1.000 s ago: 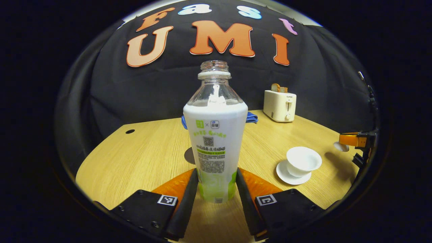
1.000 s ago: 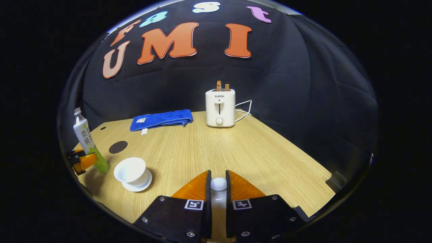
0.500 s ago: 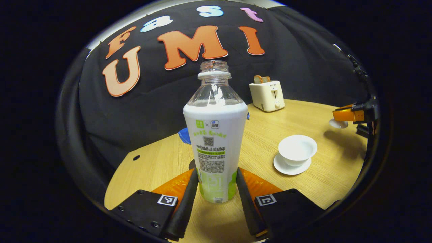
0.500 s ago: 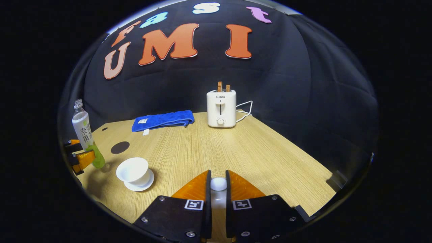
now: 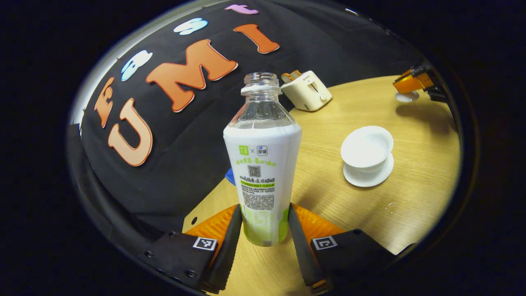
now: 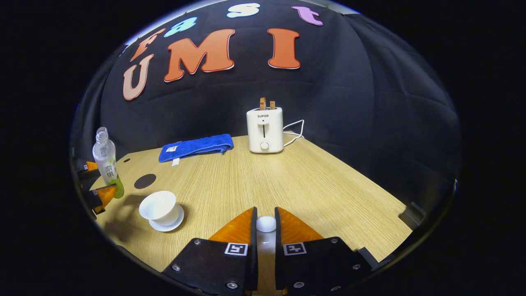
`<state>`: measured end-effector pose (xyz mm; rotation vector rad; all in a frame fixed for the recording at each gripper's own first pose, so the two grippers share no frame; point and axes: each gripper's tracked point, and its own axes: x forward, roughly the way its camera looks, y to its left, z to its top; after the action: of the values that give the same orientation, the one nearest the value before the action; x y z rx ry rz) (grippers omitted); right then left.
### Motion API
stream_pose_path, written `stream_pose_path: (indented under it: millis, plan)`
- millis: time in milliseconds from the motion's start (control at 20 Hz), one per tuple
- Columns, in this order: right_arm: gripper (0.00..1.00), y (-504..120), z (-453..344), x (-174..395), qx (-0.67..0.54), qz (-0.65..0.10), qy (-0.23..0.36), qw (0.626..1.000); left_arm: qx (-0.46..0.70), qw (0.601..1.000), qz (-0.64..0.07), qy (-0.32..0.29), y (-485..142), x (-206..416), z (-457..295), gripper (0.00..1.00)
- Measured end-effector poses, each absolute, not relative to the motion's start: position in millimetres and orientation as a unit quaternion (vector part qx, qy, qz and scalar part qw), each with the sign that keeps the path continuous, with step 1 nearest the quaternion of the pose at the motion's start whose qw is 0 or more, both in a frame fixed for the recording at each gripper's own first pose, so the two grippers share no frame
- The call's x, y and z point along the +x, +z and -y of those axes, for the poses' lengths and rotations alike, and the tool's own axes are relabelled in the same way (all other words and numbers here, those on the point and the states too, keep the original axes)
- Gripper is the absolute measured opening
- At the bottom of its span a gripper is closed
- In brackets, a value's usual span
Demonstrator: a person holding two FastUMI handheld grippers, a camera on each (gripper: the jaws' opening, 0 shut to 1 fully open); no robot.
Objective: Open the teacup lid with one hand, grasp the water bottle and pour water into the teacup with the other hand; after pouring, place the water bottle on the coaster and then close the teacup lid.
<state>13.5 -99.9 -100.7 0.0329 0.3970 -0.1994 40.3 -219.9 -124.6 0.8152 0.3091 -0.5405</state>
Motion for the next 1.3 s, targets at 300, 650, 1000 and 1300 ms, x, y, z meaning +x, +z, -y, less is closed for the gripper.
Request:
stream_pose_path:
  millis: [300,650,1000,1300]
  plan:
    - [0.17,-107,109,11,0.032,-0.199,-0.104,0.974,0.484,0.827,-0.13,-0.256,-129,51,219,0.67]
    - [0.17,-107,113,5,0.035,-0.2,-0.11,0.973,0.574,0.757,-0.115,-0.29,-132,58,235,0.67]
    - [0.17,-109,110,6,0.036,-0.206,-0.106,0.972,0.651,0.69,-0.093,-0.302,-133,74,248,0.67]
    - [0.17,-112,113,7,0.038,-0.209,-0.108,0.971,0.694,0.646,-0.08,-0.306,-132,79,251,0.67]
